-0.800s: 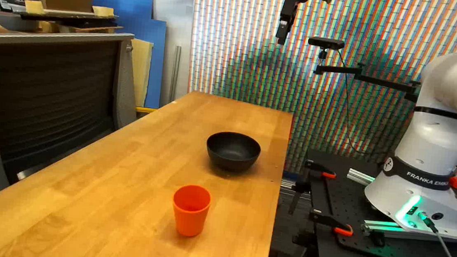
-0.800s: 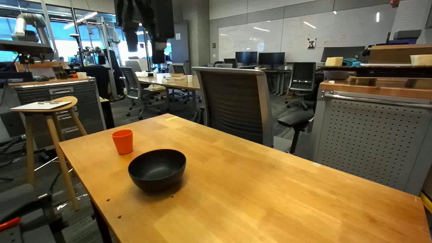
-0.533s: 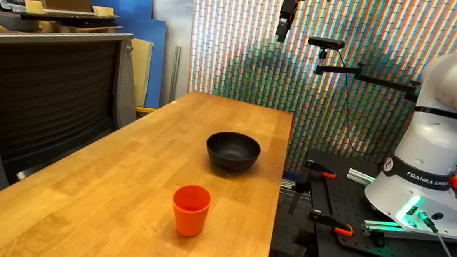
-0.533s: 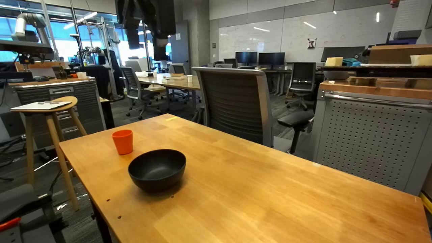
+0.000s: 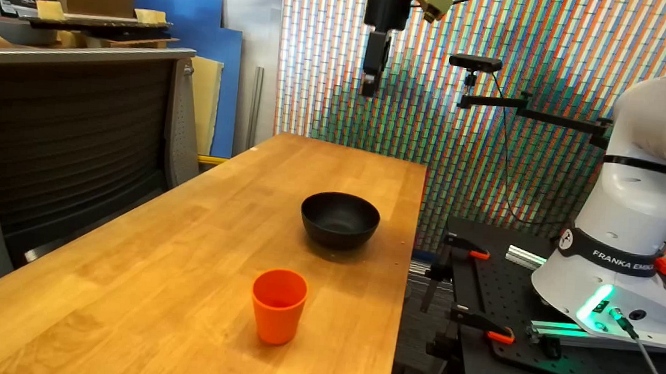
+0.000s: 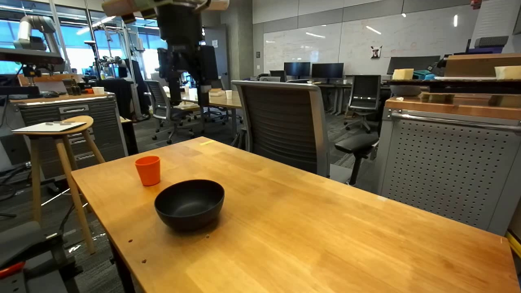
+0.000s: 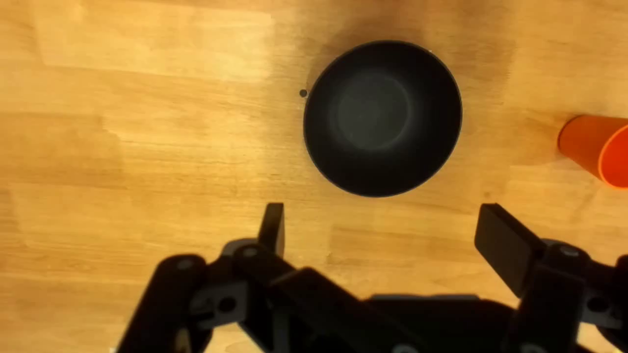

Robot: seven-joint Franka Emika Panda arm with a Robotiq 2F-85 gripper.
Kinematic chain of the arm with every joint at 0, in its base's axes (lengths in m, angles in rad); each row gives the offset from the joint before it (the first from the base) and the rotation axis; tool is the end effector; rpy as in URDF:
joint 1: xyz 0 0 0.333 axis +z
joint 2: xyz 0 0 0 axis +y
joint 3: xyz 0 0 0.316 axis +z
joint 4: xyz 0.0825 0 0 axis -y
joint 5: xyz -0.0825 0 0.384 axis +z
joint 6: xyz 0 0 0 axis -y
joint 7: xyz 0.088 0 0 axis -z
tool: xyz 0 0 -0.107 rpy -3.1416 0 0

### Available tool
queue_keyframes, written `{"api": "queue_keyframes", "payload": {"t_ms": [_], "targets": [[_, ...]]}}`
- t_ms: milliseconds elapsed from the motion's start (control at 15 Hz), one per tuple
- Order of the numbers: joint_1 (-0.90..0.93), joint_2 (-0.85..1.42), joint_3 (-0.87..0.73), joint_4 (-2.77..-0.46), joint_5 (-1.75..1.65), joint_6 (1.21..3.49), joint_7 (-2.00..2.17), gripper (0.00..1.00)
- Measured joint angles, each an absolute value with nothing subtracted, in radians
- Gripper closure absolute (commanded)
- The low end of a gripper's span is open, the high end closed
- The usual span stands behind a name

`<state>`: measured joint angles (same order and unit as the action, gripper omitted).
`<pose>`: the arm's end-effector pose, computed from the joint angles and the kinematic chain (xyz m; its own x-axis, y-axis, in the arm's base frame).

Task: Pick up the cup and put it in the black bowl

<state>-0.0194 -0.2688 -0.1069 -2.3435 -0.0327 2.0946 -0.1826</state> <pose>0.4580 -0.0611 0.4404 0.9969 0.0759 0.0183 0.0758 -0.9971 0.0037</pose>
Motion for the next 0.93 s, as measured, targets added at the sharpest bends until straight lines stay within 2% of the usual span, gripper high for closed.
{"api": "queue_keyframes", "payload": {"t_ms": [400,933], "targets": [[0.085,0.014,0.095,-2.236,-0.138,2.190,-0.029,0.00],[0.191,0.329,0.156,-1.994,-0.126,2.151,0.011,0.00]]}}
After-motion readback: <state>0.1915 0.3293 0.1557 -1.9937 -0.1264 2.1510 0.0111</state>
